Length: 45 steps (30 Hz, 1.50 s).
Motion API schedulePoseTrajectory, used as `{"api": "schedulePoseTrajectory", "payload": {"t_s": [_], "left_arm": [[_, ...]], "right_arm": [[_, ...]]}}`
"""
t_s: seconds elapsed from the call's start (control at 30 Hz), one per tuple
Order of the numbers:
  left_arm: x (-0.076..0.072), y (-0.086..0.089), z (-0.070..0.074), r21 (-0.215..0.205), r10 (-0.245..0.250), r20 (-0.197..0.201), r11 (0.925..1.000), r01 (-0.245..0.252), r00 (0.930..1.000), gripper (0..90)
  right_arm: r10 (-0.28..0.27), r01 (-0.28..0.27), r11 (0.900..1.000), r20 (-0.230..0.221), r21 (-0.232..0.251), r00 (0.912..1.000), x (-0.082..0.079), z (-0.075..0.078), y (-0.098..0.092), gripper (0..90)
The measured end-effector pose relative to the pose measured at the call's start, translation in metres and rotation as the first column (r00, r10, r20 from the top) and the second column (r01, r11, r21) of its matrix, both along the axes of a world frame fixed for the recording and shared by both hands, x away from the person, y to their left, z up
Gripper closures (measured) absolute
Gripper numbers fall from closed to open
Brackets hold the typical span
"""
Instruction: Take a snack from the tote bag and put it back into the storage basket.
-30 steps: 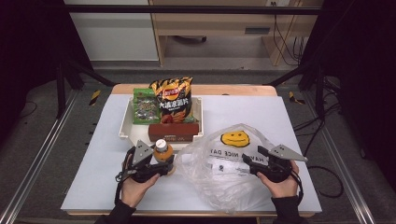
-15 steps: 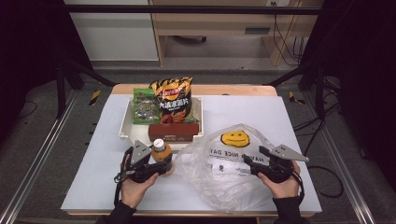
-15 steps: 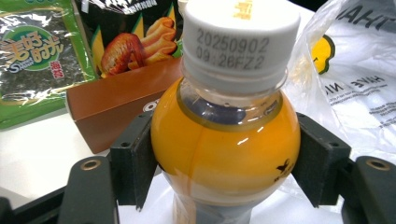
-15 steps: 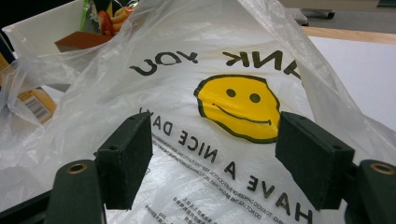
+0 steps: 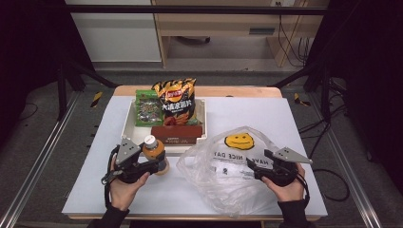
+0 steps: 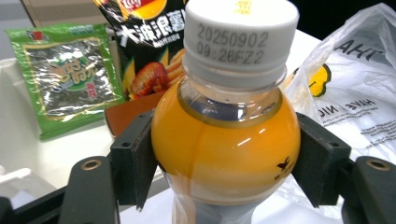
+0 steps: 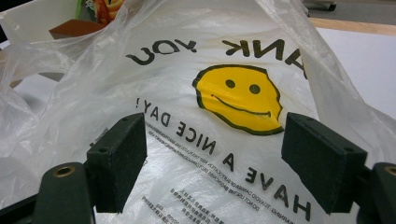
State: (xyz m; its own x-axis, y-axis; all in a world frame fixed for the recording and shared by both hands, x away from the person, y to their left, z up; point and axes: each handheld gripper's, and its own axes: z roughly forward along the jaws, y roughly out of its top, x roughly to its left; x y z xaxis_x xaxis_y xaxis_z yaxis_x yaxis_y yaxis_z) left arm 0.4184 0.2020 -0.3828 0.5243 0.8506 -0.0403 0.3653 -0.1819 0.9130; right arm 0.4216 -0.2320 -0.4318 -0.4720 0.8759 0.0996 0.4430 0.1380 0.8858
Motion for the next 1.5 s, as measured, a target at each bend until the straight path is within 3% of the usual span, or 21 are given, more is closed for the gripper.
{"api": "schedulePoseTrajectory", "payload": {"t_s": [0.47, 0.9, 1.5], "left_arm": [[0.009, 0.029, 0.023, -0.012, 0.044, 0.037, 0.9990, -0.044, 0.9984, 30.9], [0.035, 0.039, 0.041, -0.001, 0.053, 0.055, 0.9986, -0.053, 0.9971, 30.9], [0.072, 0.052, 0.048, 0.004, 0.090, 0.063, 0.9959, -0.090, 0.9940, 30.9]], "right_arm": [[0.000, 0.000, 1.000, -0.001, -0.003, 1.0000, 0.000, 0.000, 0.001, 22.2], [-0.002, 0.002, 1.000, 0.000, -0.004, 1.0000, 0.001, -0.001, 0.000, 22.2], [-0.001, 0.001, 1.000, -0.006, -0.009, 1.0000, 0.002, -0.002, 0.000, 22.2]]}}
